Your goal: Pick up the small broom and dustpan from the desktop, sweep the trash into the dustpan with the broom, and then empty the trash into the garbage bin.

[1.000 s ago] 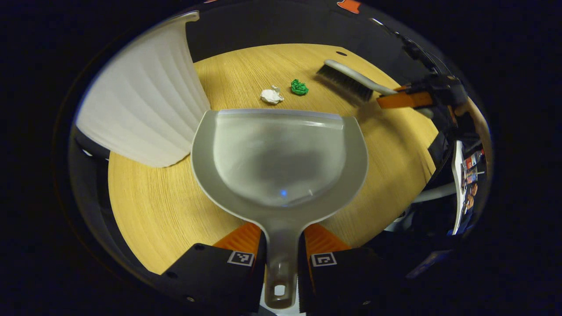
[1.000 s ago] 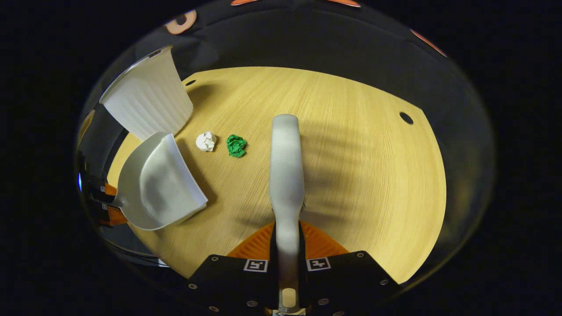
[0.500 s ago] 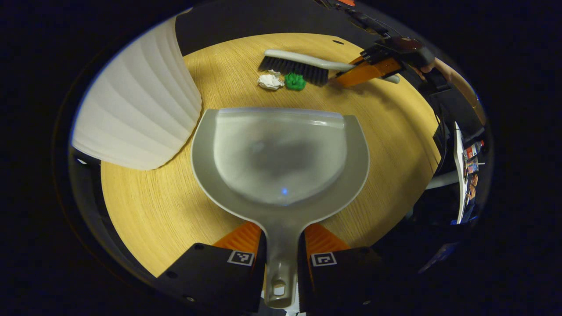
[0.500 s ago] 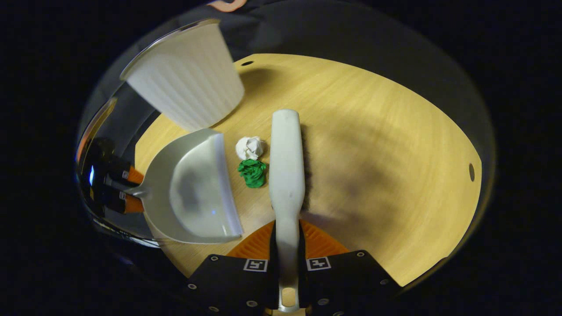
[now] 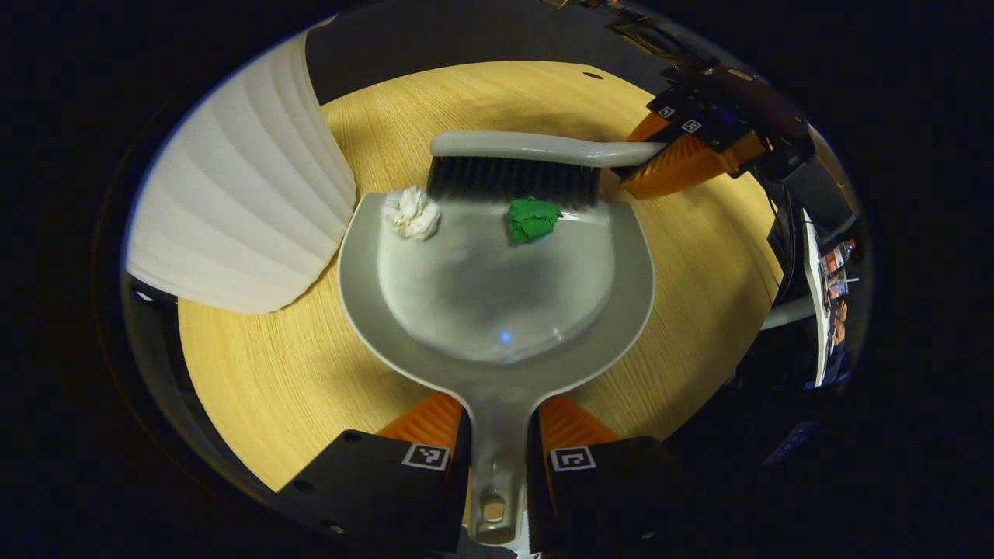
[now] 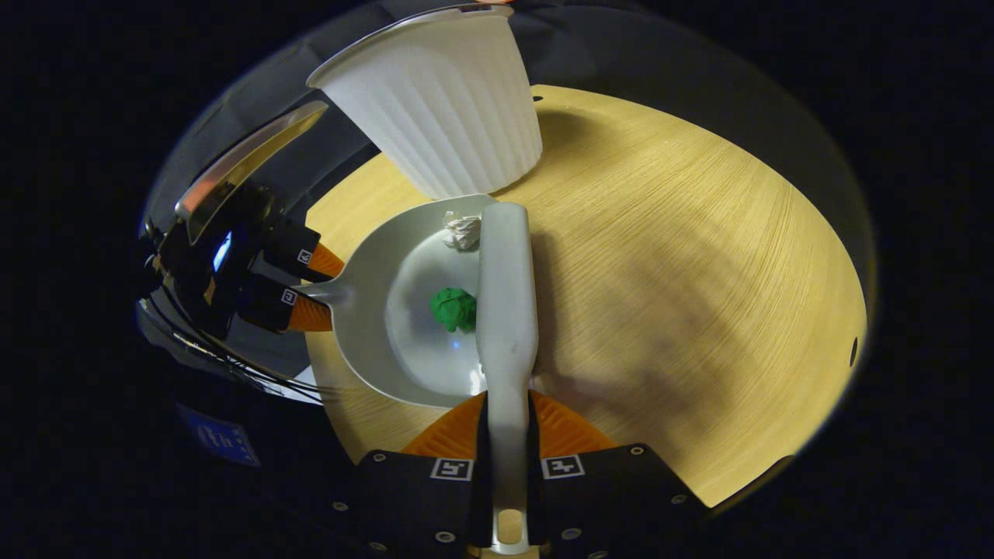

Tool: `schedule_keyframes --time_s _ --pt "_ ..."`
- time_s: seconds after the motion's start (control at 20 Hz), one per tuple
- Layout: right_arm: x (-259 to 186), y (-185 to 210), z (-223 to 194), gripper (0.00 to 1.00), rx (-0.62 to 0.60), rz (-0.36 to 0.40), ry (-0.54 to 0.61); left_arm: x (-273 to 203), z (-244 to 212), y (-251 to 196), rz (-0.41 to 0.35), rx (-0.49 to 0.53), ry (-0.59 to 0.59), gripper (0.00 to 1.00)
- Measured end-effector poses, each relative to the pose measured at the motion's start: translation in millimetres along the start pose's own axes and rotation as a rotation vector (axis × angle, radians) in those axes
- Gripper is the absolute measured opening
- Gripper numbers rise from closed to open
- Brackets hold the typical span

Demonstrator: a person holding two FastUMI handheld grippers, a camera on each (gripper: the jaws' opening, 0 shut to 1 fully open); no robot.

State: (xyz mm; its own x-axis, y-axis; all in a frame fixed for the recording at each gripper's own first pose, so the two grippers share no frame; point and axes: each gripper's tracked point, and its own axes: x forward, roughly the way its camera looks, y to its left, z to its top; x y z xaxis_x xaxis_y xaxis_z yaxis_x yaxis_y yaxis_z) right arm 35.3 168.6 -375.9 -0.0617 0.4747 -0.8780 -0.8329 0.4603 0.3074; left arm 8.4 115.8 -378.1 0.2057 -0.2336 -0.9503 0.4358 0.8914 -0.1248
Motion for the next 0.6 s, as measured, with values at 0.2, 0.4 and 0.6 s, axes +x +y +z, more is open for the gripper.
schedule_keyframes --time_s 0.2,0.4,0.6 --pt "-5.4 -27.4 4.8 0.17 0.084 -0.095 -0.045 1.5 -0.2 -0.5 0.018 -0.009 -0.022 0.33" --pt "-14.4 -76.6 -22.4 0.17 0.223 -0.244 -0.05 -8.7 0.0 -4.9 0.064 0.011 -0.047 0.33" --pt "-42.5 -105.4 -67.4 0.17 0.264 -0.43 -0.006 -48.3 7.5 -28.8 0.02 -0.007 -0.068 0.33"
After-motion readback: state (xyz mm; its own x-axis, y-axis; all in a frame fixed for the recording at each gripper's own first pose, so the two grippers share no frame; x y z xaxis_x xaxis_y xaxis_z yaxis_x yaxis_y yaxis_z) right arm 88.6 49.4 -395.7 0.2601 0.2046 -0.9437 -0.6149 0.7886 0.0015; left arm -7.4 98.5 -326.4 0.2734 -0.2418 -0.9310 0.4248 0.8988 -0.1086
